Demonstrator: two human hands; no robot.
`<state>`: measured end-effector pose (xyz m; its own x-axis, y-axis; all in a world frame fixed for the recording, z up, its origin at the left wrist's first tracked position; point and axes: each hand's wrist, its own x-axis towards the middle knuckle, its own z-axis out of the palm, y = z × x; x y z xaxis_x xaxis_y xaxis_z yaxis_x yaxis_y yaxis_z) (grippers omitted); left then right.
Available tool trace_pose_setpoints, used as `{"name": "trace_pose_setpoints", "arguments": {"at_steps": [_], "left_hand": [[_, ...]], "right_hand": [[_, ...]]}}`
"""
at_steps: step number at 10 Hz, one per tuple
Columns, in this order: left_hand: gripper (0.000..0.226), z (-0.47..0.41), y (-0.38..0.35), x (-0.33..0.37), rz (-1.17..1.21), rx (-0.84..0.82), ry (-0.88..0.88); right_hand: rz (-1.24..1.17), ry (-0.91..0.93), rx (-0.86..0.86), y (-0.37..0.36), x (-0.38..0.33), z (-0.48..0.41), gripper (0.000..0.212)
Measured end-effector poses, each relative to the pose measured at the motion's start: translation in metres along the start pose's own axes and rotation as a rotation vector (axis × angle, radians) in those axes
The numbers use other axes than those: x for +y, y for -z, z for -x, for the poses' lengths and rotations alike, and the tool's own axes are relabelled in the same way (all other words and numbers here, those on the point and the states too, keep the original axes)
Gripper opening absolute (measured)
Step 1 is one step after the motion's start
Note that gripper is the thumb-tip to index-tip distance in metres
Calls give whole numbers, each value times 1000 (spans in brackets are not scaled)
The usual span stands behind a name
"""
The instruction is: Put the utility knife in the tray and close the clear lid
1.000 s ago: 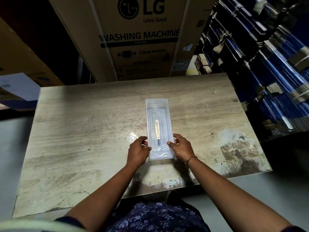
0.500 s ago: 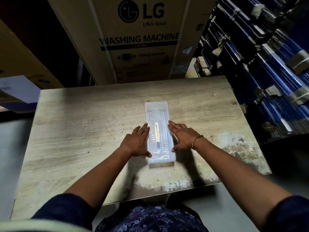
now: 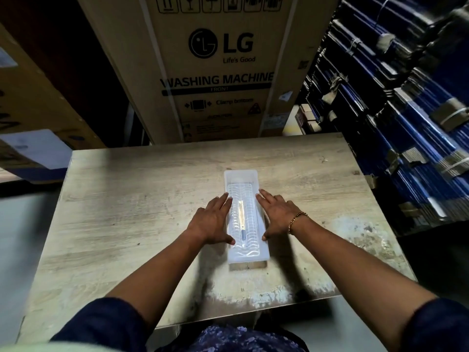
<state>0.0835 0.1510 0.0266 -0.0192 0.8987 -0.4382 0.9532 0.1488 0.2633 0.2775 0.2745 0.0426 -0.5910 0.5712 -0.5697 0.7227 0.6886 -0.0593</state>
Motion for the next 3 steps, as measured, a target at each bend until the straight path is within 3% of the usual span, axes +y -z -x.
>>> {"name": "trace_pose_setpoints", "arguments": {"at_steps": [2, 3], "left_hand": [[123, -1, -5, -6, -61, -114, 35], [118, 1, 0, -1, -88, -93, 19]], "right_hand": [[32, -11, -53, -3, 0, 3, 127], [10, 1, -29, 3, -4, 3, 125]]}}
